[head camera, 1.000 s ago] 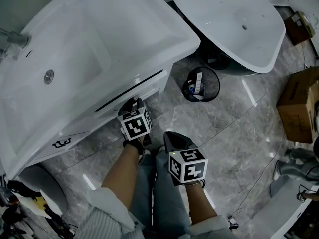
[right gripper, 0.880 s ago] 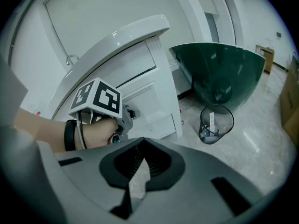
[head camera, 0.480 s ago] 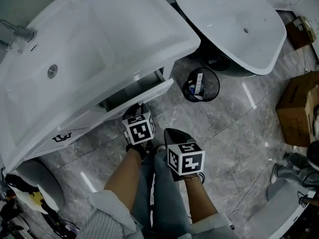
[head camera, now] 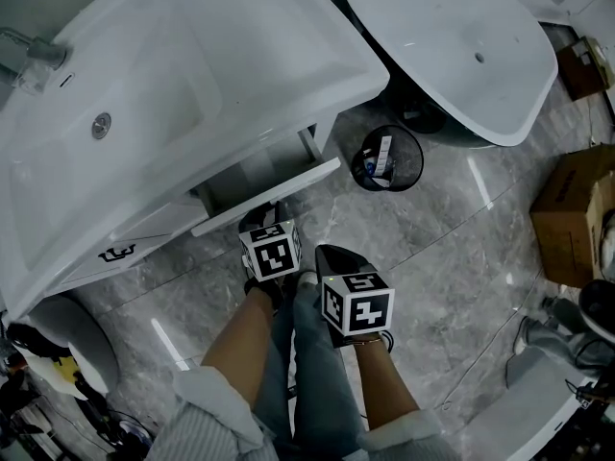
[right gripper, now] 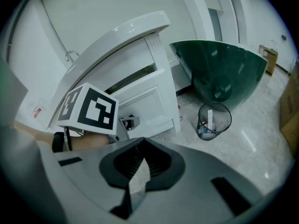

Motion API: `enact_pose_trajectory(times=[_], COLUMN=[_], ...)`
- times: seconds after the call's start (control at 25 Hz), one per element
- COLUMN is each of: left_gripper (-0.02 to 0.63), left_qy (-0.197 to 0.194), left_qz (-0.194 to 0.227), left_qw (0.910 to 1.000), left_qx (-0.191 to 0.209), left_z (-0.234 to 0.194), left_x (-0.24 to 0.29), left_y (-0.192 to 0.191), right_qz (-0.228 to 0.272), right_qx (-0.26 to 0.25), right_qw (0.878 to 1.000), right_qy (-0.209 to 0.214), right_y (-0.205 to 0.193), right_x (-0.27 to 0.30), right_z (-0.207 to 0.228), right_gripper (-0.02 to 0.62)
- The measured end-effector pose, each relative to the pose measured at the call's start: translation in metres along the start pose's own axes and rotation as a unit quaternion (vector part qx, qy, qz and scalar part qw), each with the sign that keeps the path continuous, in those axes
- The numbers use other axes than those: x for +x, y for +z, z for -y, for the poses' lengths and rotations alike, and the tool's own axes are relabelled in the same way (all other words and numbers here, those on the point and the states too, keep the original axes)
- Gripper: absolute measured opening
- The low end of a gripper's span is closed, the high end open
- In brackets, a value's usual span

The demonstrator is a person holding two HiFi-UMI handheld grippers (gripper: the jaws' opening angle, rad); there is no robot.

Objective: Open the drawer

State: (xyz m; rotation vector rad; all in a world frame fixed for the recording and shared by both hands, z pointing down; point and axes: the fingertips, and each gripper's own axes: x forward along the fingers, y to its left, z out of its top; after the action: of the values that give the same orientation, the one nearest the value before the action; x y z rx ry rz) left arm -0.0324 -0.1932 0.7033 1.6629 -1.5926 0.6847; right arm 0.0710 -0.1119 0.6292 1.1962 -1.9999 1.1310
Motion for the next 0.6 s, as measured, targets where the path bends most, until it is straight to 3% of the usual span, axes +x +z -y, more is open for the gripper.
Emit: enact_pose_trajectory(times=[0.6], left_gripper=[0.126], left_qy=[0.013], left_qz=[-0.013], left_qw=[0.9997], left_qx=[0.015], left_z=[0.011], left_x=[-0.01], left_y=[-0.019], right_qz=[-0.022], right_qx=[-0.003], right_qw=[1.0], right_qy=[-0.007], right_y=[-0.006], right_x=[-0.014], right_z=[0.01], right_gripper=[0.009])
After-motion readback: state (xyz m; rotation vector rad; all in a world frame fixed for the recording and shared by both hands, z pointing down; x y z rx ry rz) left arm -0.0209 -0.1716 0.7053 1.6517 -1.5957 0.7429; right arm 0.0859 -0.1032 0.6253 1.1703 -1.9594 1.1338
